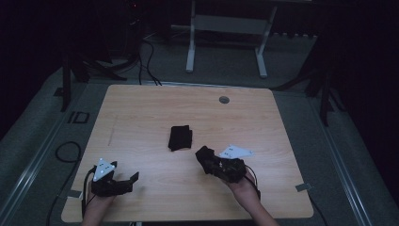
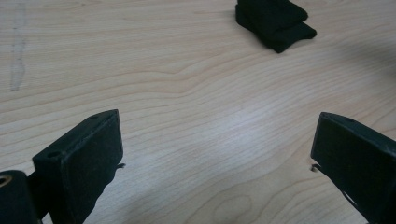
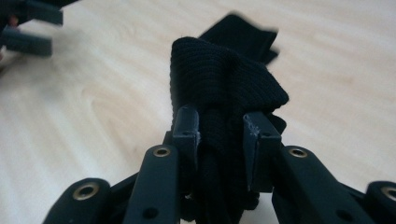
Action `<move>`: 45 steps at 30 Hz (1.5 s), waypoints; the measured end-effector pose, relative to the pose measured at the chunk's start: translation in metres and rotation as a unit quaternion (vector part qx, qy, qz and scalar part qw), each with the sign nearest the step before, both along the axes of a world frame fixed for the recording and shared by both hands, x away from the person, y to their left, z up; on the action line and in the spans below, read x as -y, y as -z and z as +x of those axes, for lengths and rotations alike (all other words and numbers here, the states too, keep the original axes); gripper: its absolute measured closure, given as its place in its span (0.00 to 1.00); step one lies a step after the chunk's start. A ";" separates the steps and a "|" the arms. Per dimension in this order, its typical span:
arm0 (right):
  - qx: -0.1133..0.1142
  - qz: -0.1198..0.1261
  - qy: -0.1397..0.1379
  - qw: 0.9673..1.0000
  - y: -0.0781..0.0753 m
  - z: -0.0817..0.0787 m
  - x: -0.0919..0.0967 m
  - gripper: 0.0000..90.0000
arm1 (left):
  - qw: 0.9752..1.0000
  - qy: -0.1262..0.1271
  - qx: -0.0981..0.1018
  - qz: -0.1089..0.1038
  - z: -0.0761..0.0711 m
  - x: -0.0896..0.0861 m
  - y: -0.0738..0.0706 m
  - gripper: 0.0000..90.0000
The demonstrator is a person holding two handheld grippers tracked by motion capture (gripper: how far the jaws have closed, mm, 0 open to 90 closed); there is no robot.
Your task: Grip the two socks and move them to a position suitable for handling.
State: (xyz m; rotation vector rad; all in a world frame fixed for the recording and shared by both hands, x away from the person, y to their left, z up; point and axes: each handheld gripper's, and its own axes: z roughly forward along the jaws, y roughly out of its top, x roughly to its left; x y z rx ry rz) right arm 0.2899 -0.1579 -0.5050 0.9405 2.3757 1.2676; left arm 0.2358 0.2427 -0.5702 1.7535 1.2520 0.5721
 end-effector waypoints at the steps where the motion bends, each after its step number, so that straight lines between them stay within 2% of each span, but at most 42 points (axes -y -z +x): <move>1: -0.007 0.000 0.002 1.000 0.003 -0.004 0.001 0.78 | 1.000 0.000 0.000 -0.002 0.000 0.000 0.000 0.03; 7: -0.036 -0.018 -0.004 0.999 0.030 -0.017 0.003 0.78 | 1.000 0.005 -0.004 -0.004 0.001 0.002 0.001 0.03; 8: -0.036 -0.018 -0.004 0.999 0.030 -0.017 0.003 0.78 | 1.000 0.005 -0.004 -0.004 0.001 0.002 0.001 0.03; 11: -0.040 -0.025 -0.007 0.999 0.043 -0.022 0.004 0.77 | 1.000 0.010 -0.004 0.000 0.001 0.005 0.001 0.03; 16: -0.040 -0.053 0.014 0.998 0.060 -0.024 0.005 0.76 | 1.000 0.007 -0.003 -0.010 0.001 0.006 0.000 0.03; 17: -0.039 -0.049 0.015 0.998 0.062 -0.024 0.006 0.76 | 1.000 0.008 -0.002 -0.011 0.000 0.006 0.000 0.03; 20: -0.038 -0.044 0.033 0.998 0.062 -0.024 0.005 0.74 | 1.000 0.013 -0.002 -0.008 0.000 0.008 0.000 0.03; 23: -0.044 -0.044 0.035 0.997 0.062 -0.023 0.004 0.71 | 1.000 0.017 -0.001 -0.008 0.000 0.011 -0.001 0.03; 25: -0.055 -0.041 0.030 0.997 0.060 -0.022 0.004 0.65 | 1.000 0.023 0.000 0.000 0.000 0.014 -0.001 0.03; 27: -0.065 -0.035 0.028 0.997 0.054 -0.021 0.007 0.52 | 1.000 0.027 0.001 0.002 0.000 0.016 -0.001 0.03; 28: -0.065 -0.035 0.028 0.997 0.054 -0.021 0.007 0.52 | 1.000 0.027 0.001 0.002 0.000 0.016 -0.001 0.03; 29: -0.063 -0.031 0.028 0.997 0.049 -0.021 0.008 0.48 | 1.000 0.028 0.002 0.003 0.000 0.017 -0.001 0.03; 30: -0.045 -0.018 0.037 0.998 0.036 -0.023 0.013 0.39 | 1.000 0.030 0.002 0.002 0.000 0.017 -0.001 0.03; 32: -0.045 -0.018 0.037 0.998 0.036 -0.023 0.013 0.39 | 1.000 0.030 0.001 -0.001 0.001 0.017 -0.001 0.03; 33: -0.037 -0.014 0.042 0.998 0.029 -0.022 0.016 0.36 | 0.999 0.033 0.000 -0.007 0.001 0.019 -0.002 0.03; 34: -0.008 -0.013 0.054 0.998 0.013 -0.024 0.020 0.29 | 0.999 0.038 -0.001 -0.010 0.001 0.023 -0.002 0.03; 36: 0.009 -0.017 0.071 0.997 0.010 -0.025 0.021 0.29 | 0.999 0.047 -0.002 -0.006 0.001 0.028 -0.002 0.03; 38: -0.013 -0.008 0.054 0.998 0.013 -0.023 0.019 0.29 | 0.999 0.052 -0.002 -0.006 0.001 0.031 -0.002 0.03; 39: -0.013 -0.008 0.054 0.998 0.013 -0.023 0.019 0.29 | 0.998 0.056 -0.004 -0.005 0.001 0.034 -0.002 0.03; 40: -0.024 -0.013 0.044 0.999 0.016 -0.022 0.016 0.29 | 0.998 0.061 -0.006 -0.006 0.001 0.037 -0.002 0.03; 41: -0.025 -0.033 0.030 0.999 0.024 -0.024 0.009 0.29 | 0.997 0.074 -0.011 -0.011 0.001 0.044 -0.002 0.03; 45: -0.035 -0.065 0.028 0.997 0.041 -0.020 0.005 0.32 | 0.995 0.093 -0.017 -0.016 0.001 0.055 -0.003 0.04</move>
